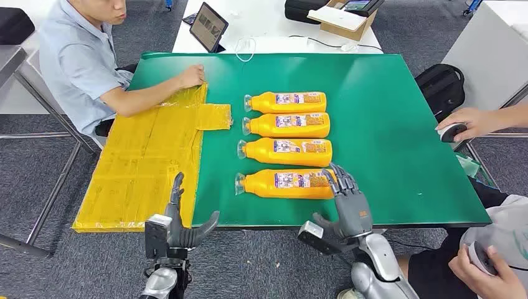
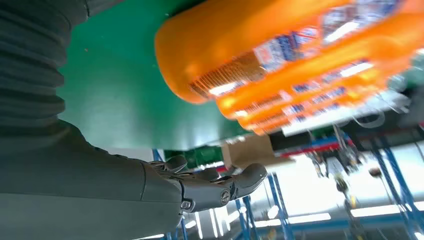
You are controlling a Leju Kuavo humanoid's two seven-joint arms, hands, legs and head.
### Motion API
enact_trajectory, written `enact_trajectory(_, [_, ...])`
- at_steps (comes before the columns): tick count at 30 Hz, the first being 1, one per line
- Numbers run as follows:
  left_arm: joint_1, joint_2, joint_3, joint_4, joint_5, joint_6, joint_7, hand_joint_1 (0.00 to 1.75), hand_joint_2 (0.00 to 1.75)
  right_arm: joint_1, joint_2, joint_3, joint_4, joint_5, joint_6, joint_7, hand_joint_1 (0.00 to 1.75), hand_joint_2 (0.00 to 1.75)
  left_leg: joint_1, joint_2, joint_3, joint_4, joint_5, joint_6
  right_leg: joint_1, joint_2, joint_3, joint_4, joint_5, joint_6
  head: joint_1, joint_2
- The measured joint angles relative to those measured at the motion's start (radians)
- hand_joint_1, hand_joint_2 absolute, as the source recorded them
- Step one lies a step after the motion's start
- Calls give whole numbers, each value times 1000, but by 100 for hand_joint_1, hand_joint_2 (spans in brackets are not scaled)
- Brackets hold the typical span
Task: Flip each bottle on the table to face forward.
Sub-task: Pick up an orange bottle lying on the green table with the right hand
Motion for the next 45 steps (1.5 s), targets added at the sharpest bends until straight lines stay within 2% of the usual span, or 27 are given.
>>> enact_trajectory(4, [-19, -2, -12, 19, -25, 22, -1, 0, 175, -57, 8, 2, 85, 2, 2, -13, 0, 175, 0, 0, 0, 0, 0, 0, 0, 0, 0, 0, 0, 0, 0, 0])
enact_trajectory(13, [-59, -13, -39, 45, -31, -2, 0, 0, 175, -212, 67, 54, 303, 11, 22, -30, 0, 175, 0, 0, 0, 0, 0, 0, 0, 0, 0, 0, 0, 0, 0, 0])
enact_trajectory(22, [-70, -15, -65, 64, -48, -6, 18, 0, 175, -288, 120, 97, 471, -2, 46, -27, 0, 175, 0, 0, 0, 0, 0, 0, 0, 0, 0, 0, 0, 0, 0, 0])
enact_trajectory(26, [-72, -15, -70, 71, -48, -10, 32, 0, 175, -320, 128, 107, 519, 12, 71, 20, 0, 175, 0, 0, 2, 0, 0, 0, 0, 0, 1, 0, 0, 0, 0, 0])
enact_trajectory(32, [-74, -15, -70, 72, -46, -15, 54, 0, 175, -383, 134, 134, 582, 67, 135, 157, 6, 175, 0, 1, 8, 0, 0, 0, 0, 1, 6, 0, 0, 0, 0, 0])
enact_trajectory(33, [-74, -15, -70, 72, -46, -15, 56, 0, 175, -394, 134, 139, 591, 75, 150, 173, 21, 175, 0, 1, 8, 0, 0, 0, 0, 1, 7, 0, 0, 0, 0, 0])
enact_trajectory(36, [-74, -14, -70, 72, -47, -17, 63, 0, 175, -424, 132, 152, 615, 89, 205, 208, 140, 175, 0, 1, 11, 0, 1, 1, 0, 1, 9, -1, 1, 0, 0, 0])
enact_trajectory(37, [-74, -14, -70, 72, -47, -18, 64, 0, 175, -433, 132, 156, 623, 91, 225, 216, 169, 175, 0, 1, 12, 0, 1, 1, 0, 1, 10, -1, 1, 0, 0, 0])
enact_trajectory(38, [-74, -13, -70, 72, -47, -20, 66, 0, 175, -442, 131, 160, 631, 90, 247, 221, 174, 175, 0, 1, 12, 0, 1, 1, 0, 1, 10, -1, 1, 0, 0, 0])
enact_trajectory(45, [-78, -9, -68, 72, -43, -20, 65, 0, 175, -499, 128, 175, 679, 66, 358, 214, 175, 175, 0, 1, 16, 0, 1, 2, 0, 0, 14, -1, 1, 0, 0, 0])
